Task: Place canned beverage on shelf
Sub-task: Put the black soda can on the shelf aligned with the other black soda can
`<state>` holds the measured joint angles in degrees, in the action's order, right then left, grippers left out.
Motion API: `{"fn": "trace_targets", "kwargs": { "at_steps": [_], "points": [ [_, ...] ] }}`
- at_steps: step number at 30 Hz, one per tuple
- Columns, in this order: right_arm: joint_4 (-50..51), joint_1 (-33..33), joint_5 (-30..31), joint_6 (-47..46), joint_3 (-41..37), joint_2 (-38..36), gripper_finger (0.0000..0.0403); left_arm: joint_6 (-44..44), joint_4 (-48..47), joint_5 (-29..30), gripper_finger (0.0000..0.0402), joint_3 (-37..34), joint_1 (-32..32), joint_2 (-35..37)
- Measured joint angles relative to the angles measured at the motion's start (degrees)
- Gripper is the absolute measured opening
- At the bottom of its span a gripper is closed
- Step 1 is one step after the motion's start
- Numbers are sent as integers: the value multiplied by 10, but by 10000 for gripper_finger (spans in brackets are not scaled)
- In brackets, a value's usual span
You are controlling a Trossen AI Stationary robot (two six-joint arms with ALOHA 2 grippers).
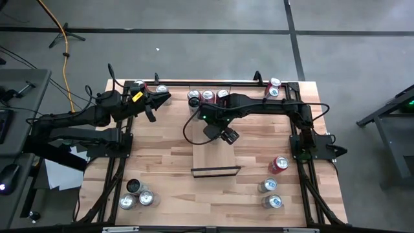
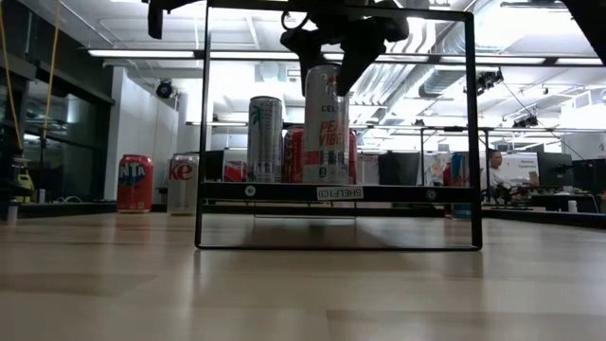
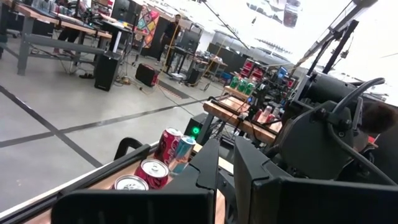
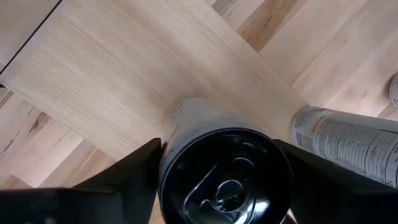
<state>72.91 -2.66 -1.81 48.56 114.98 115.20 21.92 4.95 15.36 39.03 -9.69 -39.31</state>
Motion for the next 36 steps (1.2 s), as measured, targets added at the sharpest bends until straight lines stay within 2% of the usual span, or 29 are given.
{"fn": "trace_targets", "kwargs": {
  "at_steps": [3, 10, 14, 22, 27, 31, 36],
  "points": [
    [-1, 0, 0, -1, 0, 0, 245, -5, 0, 0, 3, 0, 0, 0],
    [-2, 1, 42, -97, 0, -1, 244, -10, 0, 0, 3, 0, 0, 0],
    [13, -7, 65, -212, 0, -4, 244, -10, 0, 0, 3, 0, 0, 0],
    [70, -49, 64, -487, 0, -9, 244, -10, 0, 0, 3, 0, 0, 0],
    [57, -84, 69, -615, 0, -19, 244, -10, 0, 0, 3, 0, 0, 0],
    [53, -101, 77, -690, 0, -21, 244, -11, 1, 0, 3, 0, 0, 0],
    [41, -104, 82, -726, 0, -21, 246, -11, 0, 0, 3, 0, 0, 0]
  ]
}}
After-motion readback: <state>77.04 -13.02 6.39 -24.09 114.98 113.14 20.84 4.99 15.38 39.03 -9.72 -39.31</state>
